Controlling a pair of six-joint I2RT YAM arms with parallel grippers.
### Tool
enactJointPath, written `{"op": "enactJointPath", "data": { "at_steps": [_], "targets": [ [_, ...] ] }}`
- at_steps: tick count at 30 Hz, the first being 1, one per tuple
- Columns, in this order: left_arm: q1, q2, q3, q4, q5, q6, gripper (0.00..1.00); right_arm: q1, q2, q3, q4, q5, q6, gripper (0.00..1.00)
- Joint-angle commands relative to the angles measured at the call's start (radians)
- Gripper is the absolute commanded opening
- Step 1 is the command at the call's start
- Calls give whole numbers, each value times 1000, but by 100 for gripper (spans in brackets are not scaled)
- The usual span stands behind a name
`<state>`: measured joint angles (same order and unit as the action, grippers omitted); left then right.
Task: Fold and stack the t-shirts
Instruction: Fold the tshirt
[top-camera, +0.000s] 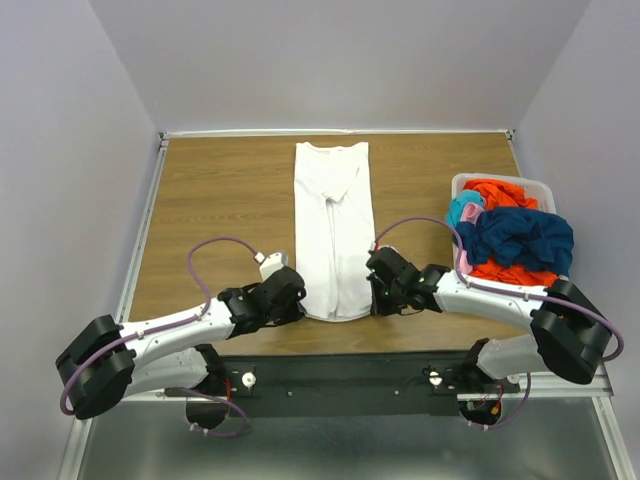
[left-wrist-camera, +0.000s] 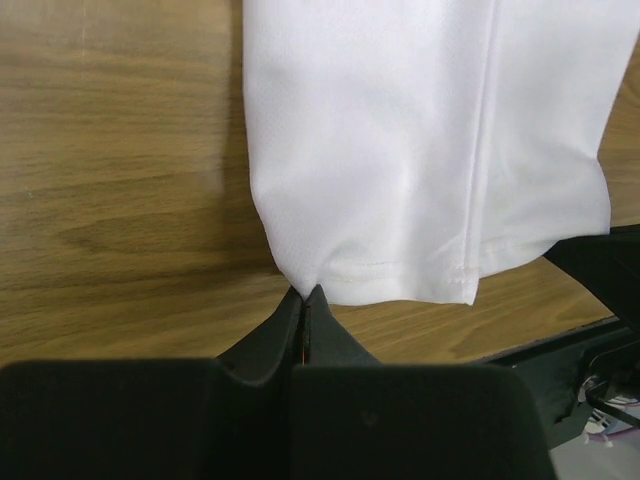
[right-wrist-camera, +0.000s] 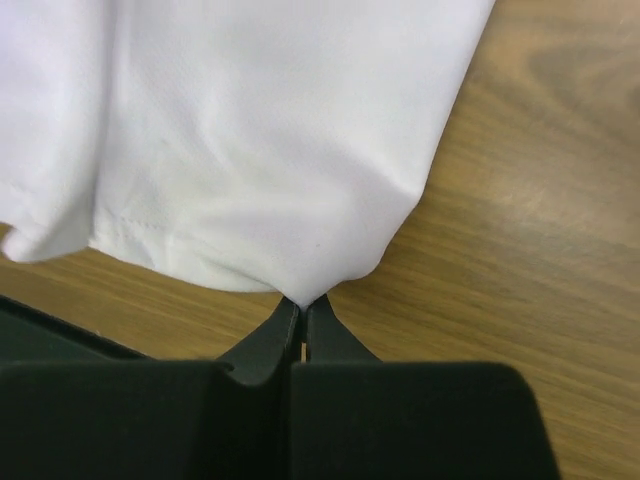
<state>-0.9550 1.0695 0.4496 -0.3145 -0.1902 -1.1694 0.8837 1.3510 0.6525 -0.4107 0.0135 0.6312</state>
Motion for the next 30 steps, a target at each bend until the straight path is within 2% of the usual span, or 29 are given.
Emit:
{"op": "enactJointPath", "data": {
  "at_steps": [1,7,12,16,22,30],
  "targets": [
    [19,-13,96,-31,-106,69,0,8,-46,88,9,153,-37,1],
    [133,30,208,-35,-163,183,0,6,5,240,10,262,-80,1],
    [234,69,294,69,-150,301,0,-37,83,370,16,362,-110,1],
    [278,158,366,150,-141,384,0,-77,140,453,39,344,-148,1],
    [352,280,495,186,-132,461,0,-164,233,535,75,258,-192,1],
    [433,437,638,241,-45,554,0,-247,338,645,93,206,-232,1]
  ]
}}
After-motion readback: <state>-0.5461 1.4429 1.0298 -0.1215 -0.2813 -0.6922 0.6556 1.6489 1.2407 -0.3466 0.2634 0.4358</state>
